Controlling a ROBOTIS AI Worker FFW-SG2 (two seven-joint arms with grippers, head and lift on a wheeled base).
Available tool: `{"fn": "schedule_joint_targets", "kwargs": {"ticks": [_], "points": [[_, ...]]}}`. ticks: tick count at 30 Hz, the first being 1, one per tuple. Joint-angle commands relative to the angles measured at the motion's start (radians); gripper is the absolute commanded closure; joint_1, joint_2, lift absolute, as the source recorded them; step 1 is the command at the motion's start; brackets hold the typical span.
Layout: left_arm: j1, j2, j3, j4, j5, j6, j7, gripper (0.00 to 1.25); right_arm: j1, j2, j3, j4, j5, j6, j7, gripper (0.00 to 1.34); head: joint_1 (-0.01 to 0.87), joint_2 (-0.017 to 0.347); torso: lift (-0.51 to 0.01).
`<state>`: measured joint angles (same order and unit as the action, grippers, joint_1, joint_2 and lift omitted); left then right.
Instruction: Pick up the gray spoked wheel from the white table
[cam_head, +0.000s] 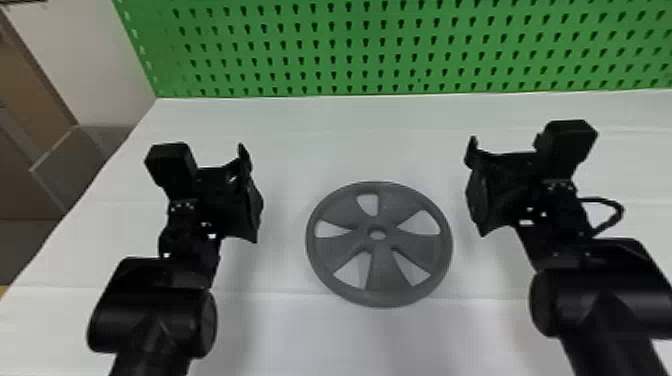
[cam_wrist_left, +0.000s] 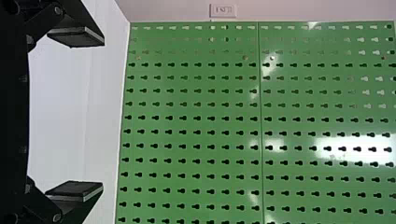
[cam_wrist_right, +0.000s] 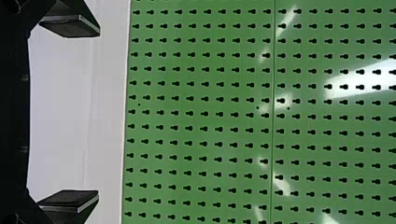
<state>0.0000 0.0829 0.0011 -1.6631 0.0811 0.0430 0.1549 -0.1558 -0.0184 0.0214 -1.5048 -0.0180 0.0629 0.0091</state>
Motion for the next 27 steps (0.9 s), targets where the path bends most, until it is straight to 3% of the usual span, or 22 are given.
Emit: {"fn": "schedule_joint_targets", "kwargs": {"ticks": [1,21,27], "points": [[0.000,0.000,0.000,-0.001,0.000,0.000,0.000,0.19,0.001,0.000,-0.001,0.000,-0.002,0.000,0.000,0.08,0.779,0.130,-0.086],[0.005,0.000,0.007,0.000,-0.003,-0.025,0.000,0.19,-0.001,0.000,0.002,0.000,-0.004,0.005,0.000,0.08,0.779,0.130,-0.086],[0.003,0.001,0.008,0.000,-0.003,-0.025,0.000,0.19,-0.033,-0.003,0.003,-0.037,-0.023,0.149,0.000,0.08,0.779,0.130,-0.086]]}}
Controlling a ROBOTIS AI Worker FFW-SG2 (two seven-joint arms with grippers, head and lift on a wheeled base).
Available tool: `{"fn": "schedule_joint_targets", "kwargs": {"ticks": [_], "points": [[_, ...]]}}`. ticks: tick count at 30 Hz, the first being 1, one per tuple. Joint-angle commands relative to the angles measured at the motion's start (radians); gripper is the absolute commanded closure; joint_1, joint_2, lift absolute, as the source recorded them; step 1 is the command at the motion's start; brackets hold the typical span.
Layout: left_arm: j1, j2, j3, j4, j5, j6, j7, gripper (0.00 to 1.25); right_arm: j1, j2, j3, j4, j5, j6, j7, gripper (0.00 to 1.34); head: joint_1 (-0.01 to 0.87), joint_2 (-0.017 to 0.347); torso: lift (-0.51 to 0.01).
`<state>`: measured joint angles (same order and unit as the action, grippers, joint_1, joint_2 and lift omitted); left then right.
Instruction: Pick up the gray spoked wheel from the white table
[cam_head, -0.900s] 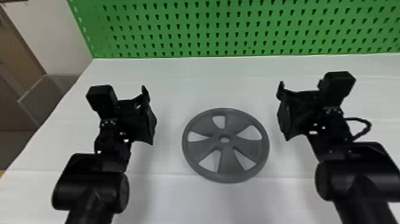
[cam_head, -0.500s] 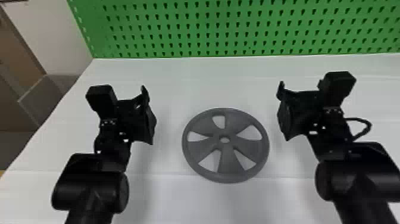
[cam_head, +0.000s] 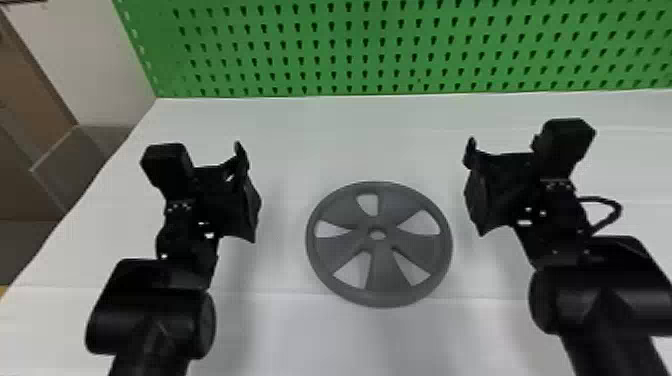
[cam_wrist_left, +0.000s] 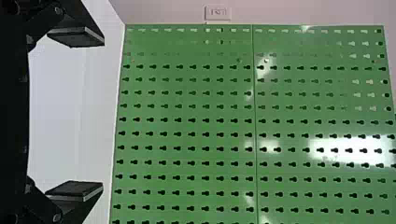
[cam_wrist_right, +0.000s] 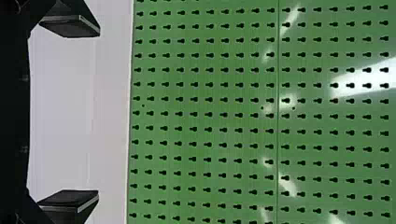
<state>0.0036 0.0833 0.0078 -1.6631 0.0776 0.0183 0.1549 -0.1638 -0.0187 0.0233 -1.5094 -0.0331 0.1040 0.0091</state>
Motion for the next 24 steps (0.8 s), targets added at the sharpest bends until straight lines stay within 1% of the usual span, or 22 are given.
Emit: {"fn": "schedule_joint_targets", "kwargs": {"ticks": [1,5,9,11,14,16,17,18,20,24], "points": [[-0.001,0.000,0.001,0.000,0.001,0.000,0.000,0.19,-0.033,-0.004,0.003,-0.040,-0.007,0.134,0.000,0.08,0.779,0.130,-0.086],[-0.001,0.001,0.001,0.000,0.001,0.003,0.000,0.19,-0.075,-0.010,0.015,-0.066,-0.010,0.246,0.000,0.08,0.779,0.130,-0.086],[-0.001,0.001,0.000,0.000,0.001,0.003,0.000,0.19,-0.118,-0.010,0.023,-0.091,-0.007,0.376,0.000,0.09,0.779,0.130,-0.086],[-0.001,0.001,0.001,0.000,0.001,0.003,0.000,0.19,-0.132,-0.017,0.033,-0.097,0.004,0.395,0.000,0.09,0.779,0.130,-0.086],[0.001,0.001,0.001,0.000,0.004,0.003,0.000,0.19,-0.155,-0.023,0.041,-0.109,-0.008,0.453,0.000,0.09,0.779,0.130,-0.086],[0.001,0.001,0.003,0.000,0.004,0.003,0.000,0.19,-0.169,-0.021,0.033,-0.110,-0.041,0.499,0.000,0.08,0.779,0.130,-0.086],[0.003,0.001,0.003,0.000,0.004,0.003,0.000,0.19,-0.183,-0.020,0.030,-0.118,-0.045,0.540,0.000,0.08,0.779,0.130,-0.086],[0.003,0.001,0.003,0.000,0.004,0.003,0.000,0.19,-0.189,-0.021,0.033,-0.123,-0.037,0.563,0.000,0.08,0.779,0.130,-0.086],[0.003,0.001,0.001,0.000,0.004,0.003,0.000,0.19,-0.217,-0.026,0.036,-0.135,-0.028,0.657,0.000,0.08,0.779,0.130,-0.086],[0.001,0.001,0.001,0.000,0.004,0.003,0.000,0.19,-0.270,-0.041,0.040,-0.132,-0.054,0.796,0.000,0.08,0.779,0.130,-0.086]]}}
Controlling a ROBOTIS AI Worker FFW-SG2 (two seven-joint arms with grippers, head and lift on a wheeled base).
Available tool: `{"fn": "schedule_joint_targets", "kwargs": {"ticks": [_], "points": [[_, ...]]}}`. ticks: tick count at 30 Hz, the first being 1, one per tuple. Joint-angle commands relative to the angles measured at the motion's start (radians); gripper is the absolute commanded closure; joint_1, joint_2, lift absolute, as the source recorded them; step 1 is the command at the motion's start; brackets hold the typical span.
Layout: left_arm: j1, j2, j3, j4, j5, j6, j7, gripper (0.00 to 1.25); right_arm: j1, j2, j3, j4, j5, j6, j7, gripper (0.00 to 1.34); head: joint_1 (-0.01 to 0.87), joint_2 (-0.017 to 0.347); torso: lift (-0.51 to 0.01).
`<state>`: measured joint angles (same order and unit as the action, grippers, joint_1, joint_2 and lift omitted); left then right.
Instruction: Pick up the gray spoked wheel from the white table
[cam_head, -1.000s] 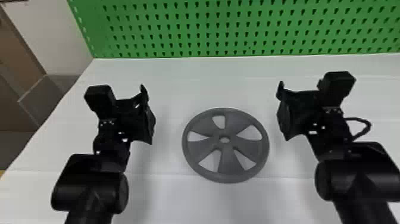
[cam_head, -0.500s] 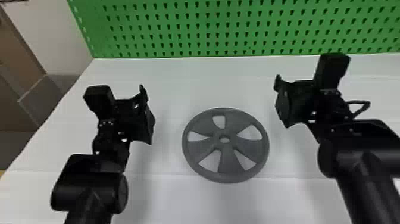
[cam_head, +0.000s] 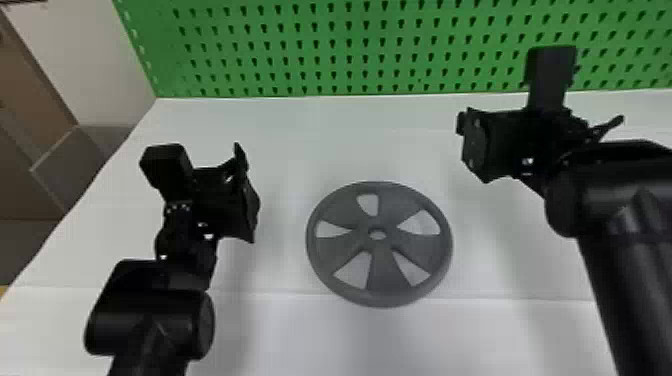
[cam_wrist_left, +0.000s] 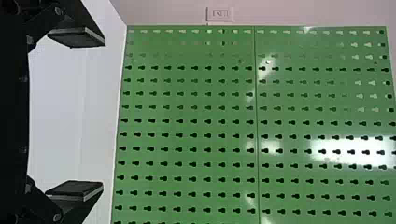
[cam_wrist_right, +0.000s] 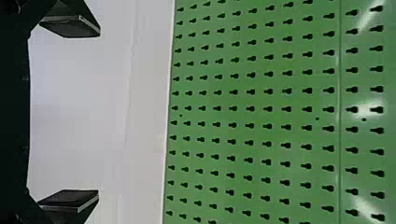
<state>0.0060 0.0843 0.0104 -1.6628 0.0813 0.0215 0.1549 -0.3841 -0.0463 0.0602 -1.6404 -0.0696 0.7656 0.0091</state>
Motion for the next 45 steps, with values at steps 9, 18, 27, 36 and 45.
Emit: {"fn": "schedule_joint_targets", "kwargs": {"ticks": [9,18,27,36,45], "points": [[-0.001,0.000,-0.001,0.000,-0.003,0.002,0.000,0.19,-0.182,-0.047,0.010,0.087,-0.093,0.362,0.000,0.08,0.779,0.130,-0.086],[-0.004,0.000,-0.004,0.000,-0.009,0.003,0.000,0.19,-0.326,-0.070,0.053,0.191,-0.124,0.603,0.005,0.08,0.779,0.130,-0.086],[-0.004,0.002,-0.007,0.000,-0.018,0.008,0.000,0.19,-0.414,-0.084,0.110,0.297,-0.133,0.742,0.005,0.08,0.779,0.130,-0.086],[-0.011,0.006,-0.020,0.009,-0.025,0.011,0.000,0.19,-0.480,-0.121,0.171,0.473,-0.256,0.764,0.005,0.08,0.779,0.130,-0.086],[-0.021,0.026,-0.044,0.021,-0.015,0.014,0.000,0.19,-0.532,-0.144,0.207,0.622,-0.328,0.775,0.005,0.08,0.779,0.130,-0.086]]}}
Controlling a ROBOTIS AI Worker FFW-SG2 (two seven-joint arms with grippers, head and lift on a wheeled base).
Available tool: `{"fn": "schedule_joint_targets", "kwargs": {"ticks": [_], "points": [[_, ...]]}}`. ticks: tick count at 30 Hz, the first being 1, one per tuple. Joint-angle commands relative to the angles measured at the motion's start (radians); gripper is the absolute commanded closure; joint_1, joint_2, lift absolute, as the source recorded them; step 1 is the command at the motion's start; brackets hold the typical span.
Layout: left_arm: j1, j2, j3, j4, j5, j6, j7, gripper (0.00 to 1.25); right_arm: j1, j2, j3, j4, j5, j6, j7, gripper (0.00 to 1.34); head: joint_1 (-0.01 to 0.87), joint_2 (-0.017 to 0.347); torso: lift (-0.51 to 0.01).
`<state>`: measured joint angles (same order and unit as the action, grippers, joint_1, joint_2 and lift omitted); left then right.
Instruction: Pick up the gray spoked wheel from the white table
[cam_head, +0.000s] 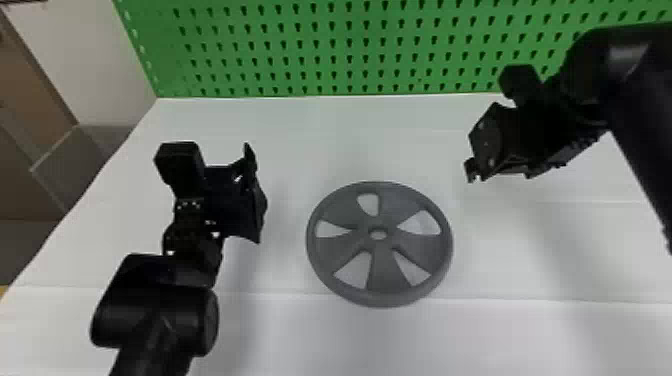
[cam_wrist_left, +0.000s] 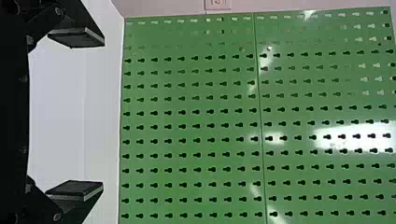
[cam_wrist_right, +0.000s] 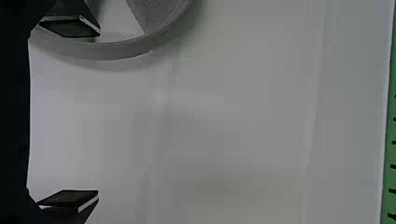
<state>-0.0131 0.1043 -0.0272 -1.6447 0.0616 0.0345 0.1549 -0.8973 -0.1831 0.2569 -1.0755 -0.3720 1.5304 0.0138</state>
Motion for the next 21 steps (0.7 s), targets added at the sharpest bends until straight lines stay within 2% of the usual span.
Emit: {"fn": "schedule_joint_targets", "kwargs": {"ticks": [1,6,13,21], "points": [[-0.002,0.008,-0.008,0.005,0.004,0.001,0.000,0.19,-0.020,-0.007,0.010,0.066,-0.027,0.016,0.000,0.08,0.779,0.130,-0.086],[-0.005,0.009,-0.010,0.006,0.004,0.004,0.000,0.19,-0.041,-0.018,0.028,0.118,-0.036,0.042,0.000,0.08,0.779,0.130,-0.086],[-0.015,0.015,-0.023,0.011,0.001,0.008,0.000,0.19,-0.086,-0.039,0.125,0.180,-0.081,0.042,0.000,0.08,0.779,0.130,-0.086],[-0.015,0.026,-0.031,0.014,0.010,0.010,0.000,0.19,-0.098,-0.056,0.197,0.201,-0.193,0.036,0.000,0.08,0.779,0.130,-0.086]]}}
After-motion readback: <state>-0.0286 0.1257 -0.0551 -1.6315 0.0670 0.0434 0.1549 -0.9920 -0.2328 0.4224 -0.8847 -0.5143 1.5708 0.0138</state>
